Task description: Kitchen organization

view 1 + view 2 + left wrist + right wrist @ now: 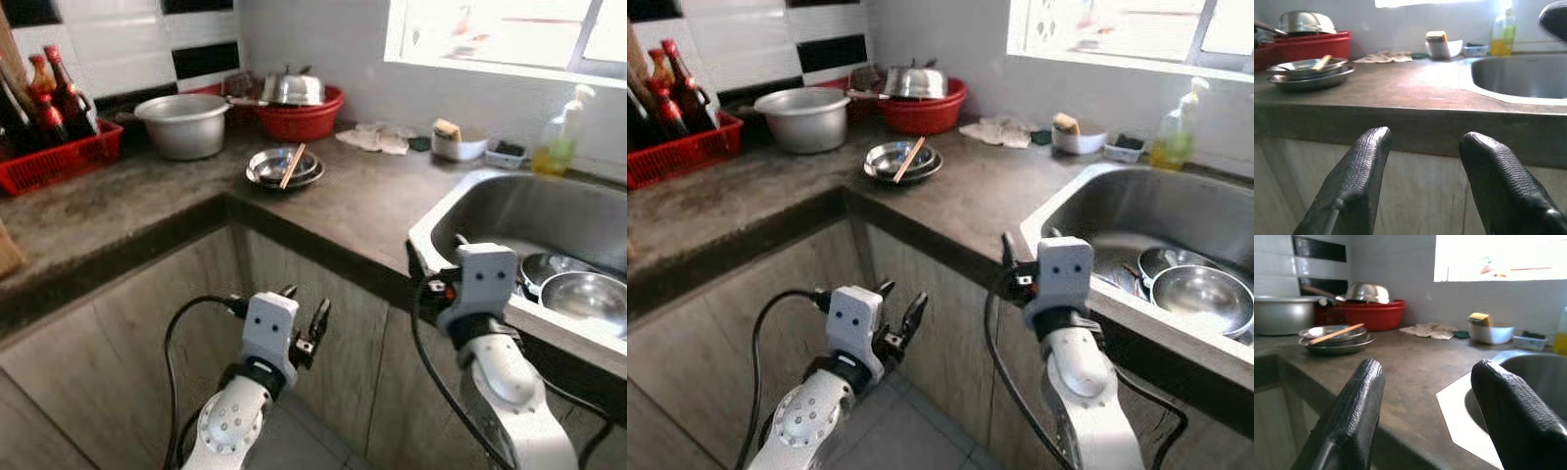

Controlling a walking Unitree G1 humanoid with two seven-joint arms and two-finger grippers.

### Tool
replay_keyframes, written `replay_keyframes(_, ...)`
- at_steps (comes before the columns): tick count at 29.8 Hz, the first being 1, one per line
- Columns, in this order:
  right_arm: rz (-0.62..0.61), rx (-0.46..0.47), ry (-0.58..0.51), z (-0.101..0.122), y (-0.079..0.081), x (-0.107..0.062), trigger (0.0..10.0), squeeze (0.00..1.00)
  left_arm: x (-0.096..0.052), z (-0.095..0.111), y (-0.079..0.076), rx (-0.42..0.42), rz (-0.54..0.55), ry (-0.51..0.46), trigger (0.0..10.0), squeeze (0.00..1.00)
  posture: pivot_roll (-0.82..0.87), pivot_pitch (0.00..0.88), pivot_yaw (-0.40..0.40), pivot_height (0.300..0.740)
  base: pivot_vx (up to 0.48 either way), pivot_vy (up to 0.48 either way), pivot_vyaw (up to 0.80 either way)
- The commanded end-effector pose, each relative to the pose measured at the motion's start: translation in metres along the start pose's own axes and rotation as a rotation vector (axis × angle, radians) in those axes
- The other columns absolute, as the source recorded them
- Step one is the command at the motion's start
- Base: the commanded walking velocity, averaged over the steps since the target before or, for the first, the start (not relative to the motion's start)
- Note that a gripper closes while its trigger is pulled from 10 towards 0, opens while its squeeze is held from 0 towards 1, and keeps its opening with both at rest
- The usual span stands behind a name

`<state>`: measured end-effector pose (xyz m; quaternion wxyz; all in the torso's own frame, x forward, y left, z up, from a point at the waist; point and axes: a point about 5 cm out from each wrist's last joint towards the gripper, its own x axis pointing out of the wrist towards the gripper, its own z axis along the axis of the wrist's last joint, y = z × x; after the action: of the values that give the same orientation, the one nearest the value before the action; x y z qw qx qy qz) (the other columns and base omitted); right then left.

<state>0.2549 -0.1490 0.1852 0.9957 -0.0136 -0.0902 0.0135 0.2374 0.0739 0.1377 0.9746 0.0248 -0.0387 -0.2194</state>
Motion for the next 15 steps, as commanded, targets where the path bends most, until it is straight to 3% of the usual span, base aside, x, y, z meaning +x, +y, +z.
replay_keyframes(1,0.038,0.023,0.001,0.0019,0.0105,0.0022,10.0,0.00,-0.0030,-0.0010,0.0071,0.016,0.019,0.014,10.0,0.00,0.04,0.000,-0.024,0.740,0.000,0.480,0.00)
replay_keyframes(12,0.046,0.027,-0.005,0.0035,0.0121,0.0060,10.0,0.00,-0.0010,-0.0004,0.0072,0.020,0.019,0.010,10.0,0.00,0.05,0.000,-0.026,0.740,0.000,0.480,0.00)
replay_keyframes(15,0.047,0.026,-0.006,0.0040,0.0129,0.0072,10.0,0.00,-0.0010,-0.0001,0.0072,0.024,0.017,0.006,10.0,0.00,0.04,0.000,-0.025,0.740,0.000,0.257,0.00)
